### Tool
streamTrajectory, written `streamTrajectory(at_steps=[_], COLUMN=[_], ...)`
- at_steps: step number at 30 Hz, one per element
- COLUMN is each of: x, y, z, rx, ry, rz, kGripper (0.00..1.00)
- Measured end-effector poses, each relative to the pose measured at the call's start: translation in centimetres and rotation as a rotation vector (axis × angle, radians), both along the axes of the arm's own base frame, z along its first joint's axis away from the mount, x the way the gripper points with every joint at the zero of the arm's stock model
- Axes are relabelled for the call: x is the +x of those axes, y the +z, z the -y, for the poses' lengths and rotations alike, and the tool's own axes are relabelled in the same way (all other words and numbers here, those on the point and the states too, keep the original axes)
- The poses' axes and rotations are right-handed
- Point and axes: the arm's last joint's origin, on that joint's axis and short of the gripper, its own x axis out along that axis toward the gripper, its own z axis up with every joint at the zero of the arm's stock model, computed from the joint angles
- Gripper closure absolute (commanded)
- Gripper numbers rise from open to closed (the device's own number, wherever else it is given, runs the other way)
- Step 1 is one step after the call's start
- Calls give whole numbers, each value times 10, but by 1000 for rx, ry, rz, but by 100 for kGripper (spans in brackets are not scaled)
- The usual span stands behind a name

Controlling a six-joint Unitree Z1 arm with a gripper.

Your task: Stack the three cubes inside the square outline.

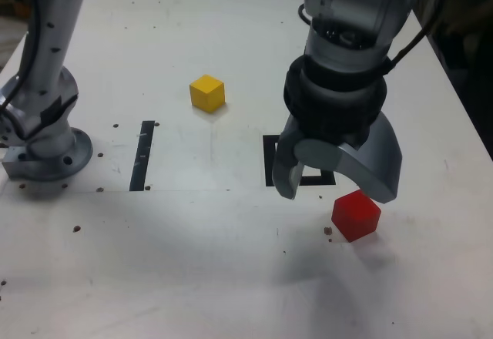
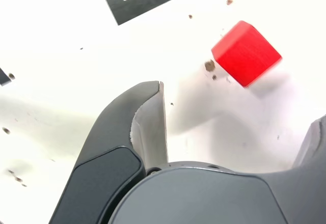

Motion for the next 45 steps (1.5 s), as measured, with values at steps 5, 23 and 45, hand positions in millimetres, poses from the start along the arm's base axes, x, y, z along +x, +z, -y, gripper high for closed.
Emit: streamTrajectory(at_steps=[5, 23, 45], x=[0, 36, 68], y=[-4, -33, -69], z=[-1, 7, -11], rx=[33, -59, -59], ry=[163, 463, 578], rz=[16, -37, -79], kGripper=[5, 5, 19])
